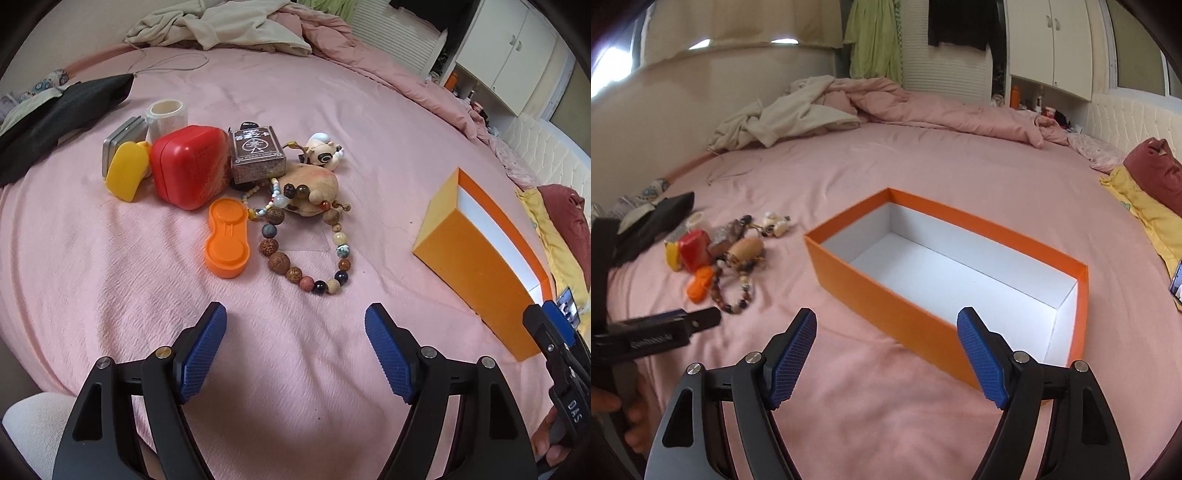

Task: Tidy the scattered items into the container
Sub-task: 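Lower the right gripper onto the orange box wall and close it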

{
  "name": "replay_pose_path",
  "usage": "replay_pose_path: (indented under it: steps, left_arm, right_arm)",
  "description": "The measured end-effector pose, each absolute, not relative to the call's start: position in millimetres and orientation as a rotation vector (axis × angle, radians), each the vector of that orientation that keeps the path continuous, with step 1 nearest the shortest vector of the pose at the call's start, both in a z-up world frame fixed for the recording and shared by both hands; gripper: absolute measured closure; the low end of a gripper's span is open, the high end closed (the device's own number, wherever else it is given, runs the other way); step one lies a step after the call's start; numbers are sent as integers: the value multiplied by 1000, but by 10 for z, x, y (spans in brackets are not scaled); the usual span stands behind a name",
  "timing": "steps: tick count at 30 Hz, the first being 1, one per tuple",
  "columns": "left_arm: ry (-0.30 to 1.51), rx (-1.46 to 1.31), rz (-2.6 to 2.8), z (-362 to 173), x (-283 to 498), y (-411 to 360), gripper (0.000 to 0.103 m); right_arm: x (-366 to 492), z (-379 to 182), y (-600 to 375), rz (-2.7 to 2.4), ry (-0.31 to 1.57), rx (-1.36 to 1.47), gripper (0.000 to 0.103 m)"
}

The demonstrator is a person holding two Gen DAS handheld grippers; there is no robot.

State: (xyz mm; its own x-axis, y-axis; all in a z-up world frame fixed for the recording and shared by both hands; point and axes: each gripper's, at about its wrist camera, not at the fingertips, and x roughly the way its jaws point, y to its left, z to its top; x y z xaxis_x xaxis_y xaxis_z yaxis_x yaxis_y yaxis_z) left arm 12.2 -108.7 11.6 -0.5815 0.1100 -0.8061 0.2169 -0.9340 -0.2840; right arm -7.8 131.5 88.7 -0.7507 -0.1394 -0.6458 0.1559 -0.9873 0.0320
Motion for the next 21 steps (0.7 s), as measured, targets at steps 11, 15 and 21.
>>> replay_pose_path:
  steps: [11,15,21]
  left_arm:
    - [301,1461,-2749,135,280,-1040,26]
    - [403,1436,-2737,129,251,-1078,25]
    - [409,1426,-2734,118,225,-1064,25]
  right_arm:
    - [121,953,1058,-2729,-65,1110,24]
    - [-47,1055,1261,-2729,42,1089,24]
    - [-661,708,1358,-2392,461,1411,39]
